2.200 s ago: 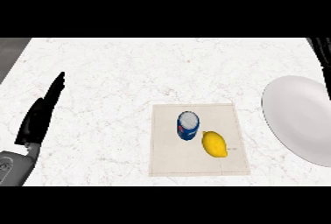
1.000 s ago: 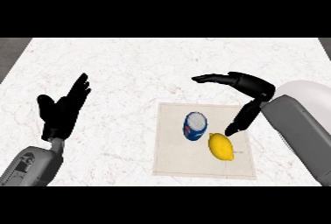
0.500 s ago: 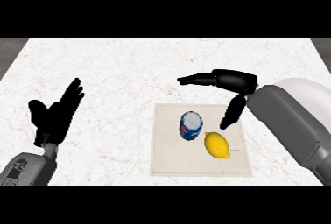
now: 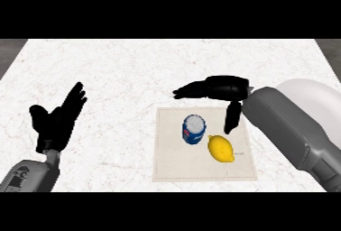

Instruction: Pick the can from the placemat and place it in the plate

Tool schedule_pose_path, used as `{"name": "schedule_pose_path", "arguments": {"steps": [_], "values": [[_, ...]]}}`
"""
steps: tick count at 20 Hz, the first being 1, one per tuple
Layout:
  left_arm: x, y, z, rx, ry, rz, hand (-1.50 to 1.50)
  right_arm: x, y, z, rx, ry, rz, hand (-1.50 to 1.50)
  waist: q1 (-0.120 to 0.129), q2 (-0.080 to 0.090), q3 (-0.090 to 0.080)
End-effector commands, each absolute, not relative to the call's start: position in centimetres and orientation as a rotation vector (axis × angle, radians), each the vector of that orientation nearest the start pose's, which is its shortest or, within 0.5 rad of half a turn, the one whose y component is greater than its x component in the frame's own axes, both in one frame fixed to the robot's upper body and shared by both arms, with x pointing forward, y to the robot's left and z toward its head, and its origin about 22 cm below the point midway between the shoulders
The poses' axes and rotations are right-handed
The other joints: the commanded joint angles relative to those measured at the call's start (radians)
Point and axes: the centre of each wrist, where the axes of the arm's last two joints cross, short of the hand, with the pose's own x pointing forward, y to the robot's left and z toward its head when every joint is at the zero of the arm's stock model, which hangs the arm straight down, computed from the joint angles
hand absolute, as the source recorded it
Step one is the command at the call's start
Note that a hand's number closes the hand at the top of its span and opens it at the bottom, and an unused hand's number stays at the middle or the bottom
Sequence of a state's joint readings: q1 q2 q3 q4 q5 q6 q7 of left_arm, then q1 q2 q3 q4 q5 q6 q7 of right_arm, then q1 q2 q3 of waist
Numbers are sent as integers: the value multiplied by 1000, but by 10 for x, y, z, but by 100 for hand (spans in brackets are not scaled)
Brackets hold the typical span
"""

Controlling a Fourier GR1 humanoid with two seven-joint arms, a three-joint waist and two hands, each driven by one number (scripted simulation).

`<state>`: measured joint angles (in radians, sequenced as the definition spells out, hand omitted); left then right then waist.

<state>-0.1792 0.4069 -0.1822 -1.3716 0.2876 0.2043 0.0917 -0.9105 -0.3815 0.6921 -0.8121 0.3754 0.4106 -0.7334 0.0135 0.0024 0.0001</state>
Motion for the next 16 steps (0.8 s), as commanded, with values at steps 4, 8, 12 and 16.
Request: {"name": "schedule_pose_path", "arguments": {"steps": [4, 8, 12, 16], "values": [[296, 293, 34, 161, -1398, -86, 0, 404, -130, 71, 339, -1514, 2003, -150, -4, 0, 0], [285, 275, 33, 148, -1412, -87, 0, 401, -124, 80, 353, -1469, 2027, -150, -8, -3, 0], [281, 268, 20, 165, -1409, -69, 0, 398, -127, 69, 345, -1463, 2045, -150, -11, -3, 0], [301, 279, 20, 169, -1416, -83, 0, 401, -93, 60, 286, -1450, 2053, -150, -5, 1, 0]]}}
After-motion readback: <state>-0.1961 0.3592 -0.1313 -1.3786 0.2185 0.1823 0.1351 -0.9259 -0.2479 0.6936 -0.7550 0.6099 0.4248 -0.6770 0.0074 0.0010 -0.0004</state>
